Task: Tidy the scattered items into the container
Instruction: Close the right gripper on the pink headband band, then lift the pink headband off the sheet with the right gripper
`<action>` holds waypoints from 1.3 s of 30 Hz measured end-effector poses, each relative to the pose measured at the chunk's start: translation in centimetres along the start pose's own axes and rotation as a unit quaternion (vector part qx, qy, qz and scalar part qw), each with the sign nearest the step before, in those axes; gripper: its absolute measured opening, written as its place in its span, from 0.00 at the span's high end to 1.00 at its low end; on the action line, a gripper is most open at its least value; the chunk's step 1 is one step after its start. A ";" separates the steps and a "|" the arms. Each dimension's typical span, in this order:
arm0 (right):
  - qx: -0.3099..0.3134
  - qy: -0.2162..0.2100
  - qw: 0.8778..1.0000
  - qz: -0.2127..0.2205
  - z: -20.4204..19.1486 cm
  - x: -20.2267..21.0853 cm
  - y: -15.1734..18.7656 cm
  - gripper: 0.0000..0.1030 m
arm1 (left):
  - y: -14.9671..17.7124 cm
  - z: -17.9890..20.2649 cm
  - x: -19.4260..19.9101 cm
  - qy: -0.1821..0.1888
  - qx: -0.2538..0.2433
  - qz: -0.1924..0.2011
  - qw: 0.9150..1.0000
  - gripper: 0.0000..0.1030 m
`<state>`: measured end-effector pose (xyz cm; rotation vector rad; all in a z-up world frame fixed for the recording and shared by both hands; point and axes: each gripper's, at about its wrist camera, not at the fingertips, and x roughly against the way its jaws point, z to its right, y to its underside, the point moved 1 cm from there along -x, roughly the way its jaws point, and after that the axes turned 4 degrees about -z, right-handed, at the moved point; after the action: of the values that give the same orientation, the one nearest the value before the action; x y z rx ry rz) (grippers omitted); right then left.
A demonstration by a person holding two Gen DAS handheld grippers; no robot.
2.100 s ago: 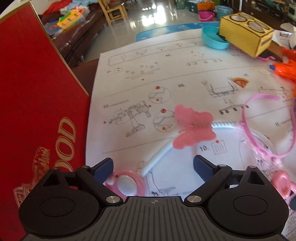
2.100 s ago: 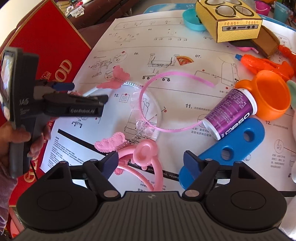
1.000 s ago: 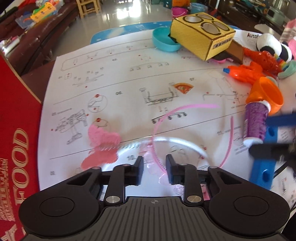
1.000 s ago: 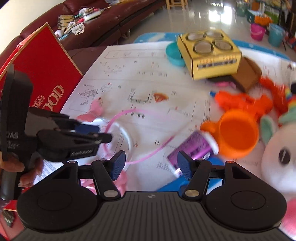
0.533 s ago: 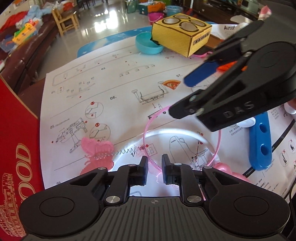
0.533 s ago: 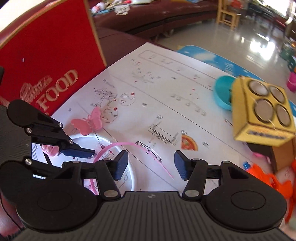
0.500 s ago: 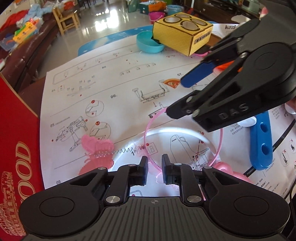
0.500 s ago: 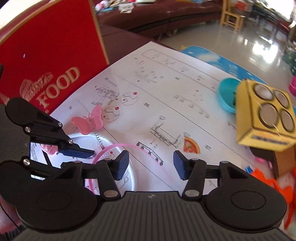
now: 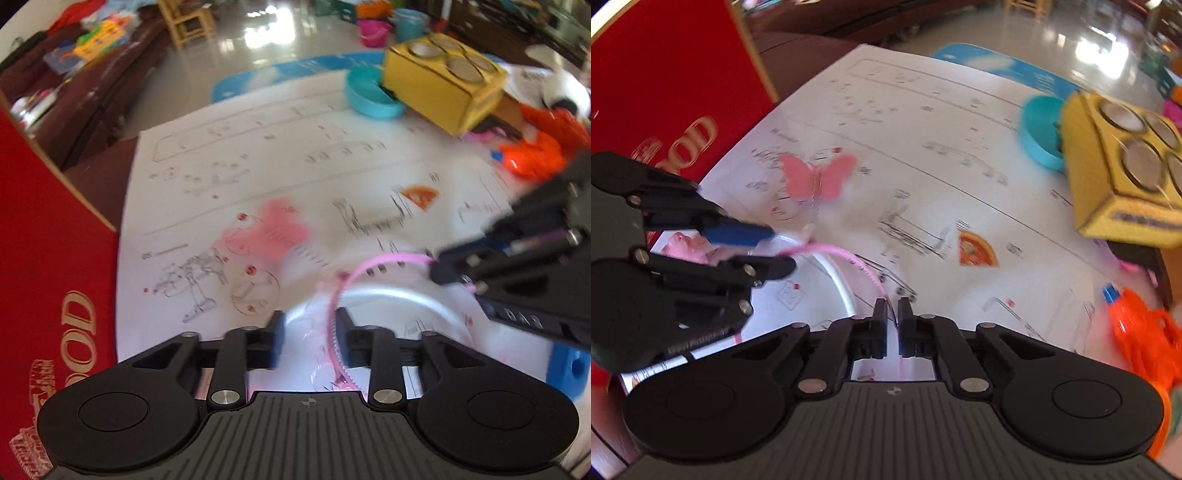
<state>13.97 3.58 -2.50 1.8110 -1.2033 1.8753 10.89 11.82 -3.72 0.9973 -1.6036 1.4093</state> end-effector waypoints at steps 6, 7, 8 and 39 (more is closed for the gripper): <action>-0.068 -0.005 0.998 0.001 0.8 0.9 1.7 0.93 | 0.9 0.7 2.6 -0.009 0.045 0.013 0.999 0.41; -0.067 -0.004 0.998 0.002 0.6 0.9 1.9 0.91 | 1.2 1.1 3.0 -0.011 0.047 0.014 0.999 0.35; -0.065 -0.001 0.998 0.002 0.4 1.0 2.0 0.91 | 1.5 1.2 3.4 -0.010 0.052 0.016 0.998 0.26; -0.097 -0.044 0.994 0.032 1.0 4.0 5.1 0.71 | 5.7 3.7 2.0 0.009 0.035 -0.027 0.999 0.93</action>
<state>10.39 -1.62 -0.81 1.7862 -1.4364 1.6609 4.67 8.49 -4.49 1.0570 -1.5117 1.4438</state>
